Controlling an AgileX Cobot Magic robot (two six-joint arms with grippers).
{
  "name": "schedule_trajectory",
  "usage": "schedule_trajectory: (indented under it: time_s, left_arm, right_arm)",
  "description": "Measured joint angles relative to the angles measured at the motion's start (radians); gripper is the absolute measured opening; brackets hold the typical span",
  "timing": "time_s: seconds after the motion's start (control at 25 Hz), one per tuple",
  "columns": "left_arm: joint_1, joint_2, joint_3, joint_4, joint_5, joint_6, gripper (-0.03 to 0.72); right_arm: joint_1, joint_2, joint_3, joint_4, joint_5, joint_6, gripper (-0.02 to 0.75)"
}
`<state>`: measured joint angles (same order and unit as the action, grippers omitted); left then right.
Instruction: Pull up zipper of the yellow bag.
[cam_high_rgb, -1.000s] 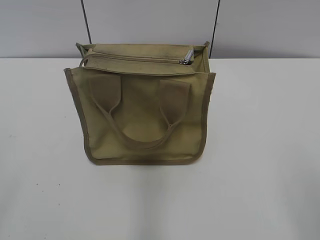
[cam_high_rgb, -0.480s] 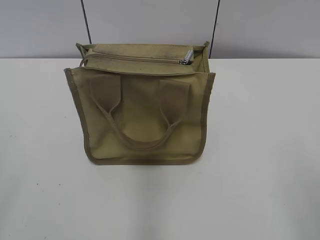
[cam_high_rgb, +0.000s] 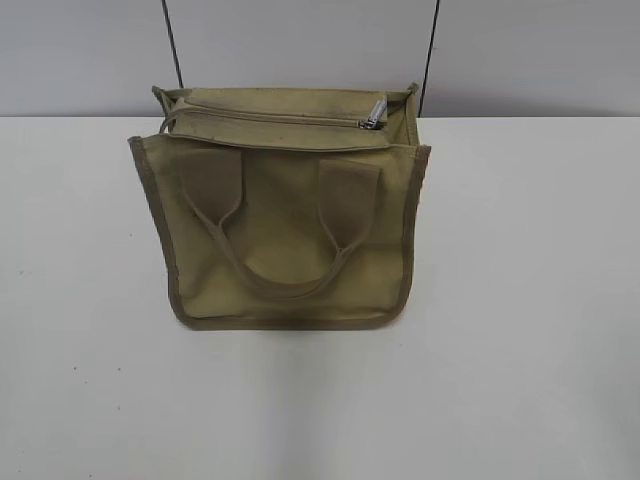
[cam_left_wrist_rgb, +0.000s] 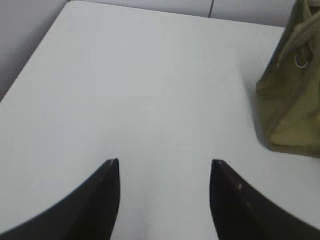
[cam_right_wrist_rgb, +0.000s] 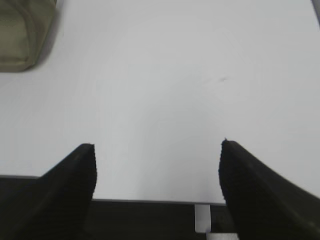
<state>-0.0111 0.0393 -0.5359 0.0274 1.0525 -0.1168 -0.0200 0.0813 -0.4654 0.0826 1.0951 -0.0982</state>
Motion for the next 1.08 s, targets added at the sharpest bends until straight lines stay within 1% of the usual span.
schedule_trajectory:
  time_s: [0.08,0.16,1.08]
  left_arm:
    - [0.017,-0.026,0.000,0.000,-0.001,0.000,0.425]
    - [0.017,-0.043,0.000,0.000,-0.001,0.000,0.425]
    - [0.017,-0.044,0.000,0.000,-0.003,0.000,0.425]
  right_arm:
    - [-0.011,-0.066,0.000,0.000,0.000,0.000,0.582]
    - [-0.012,-0.085,0.001,0.002,0.000,0.000,0.582]
    - [-0.014,-0.086,0.002,0.004,0.000,0.000,0.582]
